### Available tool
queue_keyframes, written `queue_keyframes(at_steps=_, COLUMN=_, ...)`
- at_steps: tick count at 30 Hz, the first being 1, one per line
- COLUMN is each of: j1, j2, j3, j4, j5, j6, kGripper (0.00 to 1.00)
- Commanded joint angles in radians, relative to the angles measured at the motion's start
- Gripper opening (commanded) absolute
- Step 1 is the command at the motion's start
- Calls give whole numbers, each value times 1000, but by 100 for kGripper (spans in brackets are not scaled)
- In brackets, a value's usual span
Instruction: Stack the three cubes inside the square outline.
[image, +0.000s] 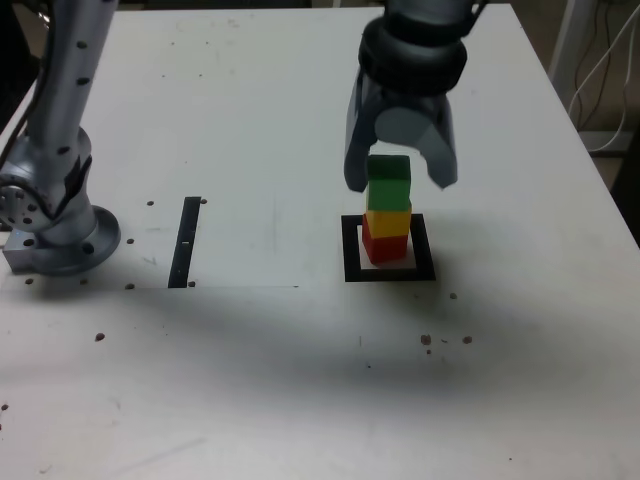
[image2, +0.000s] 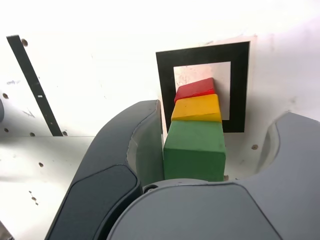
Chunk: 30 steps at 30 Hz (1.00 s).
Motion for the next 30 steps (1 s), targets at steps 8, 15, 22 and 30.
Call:
queue_keyframes(at_steps=8, j1=1, j2=-223, j3=75, j4=33, j5=-9, j6=20, kGripper=99)
queue_keyframes(at_steps=15, j1=1, j2=-413, j3=274, j4=28, j5=-1, j6=19, kGripper=99)
queue_keyframes(at_steps=22, j1=1, j2=-504, j3=515, j4=-27, j5=-5, j6=16, kGripper=99)
queue_keyframes(at_steps=30, j1=1, j2=-530, j3=802, j4=-234, j5=-41, j6=9, kGripper=99)
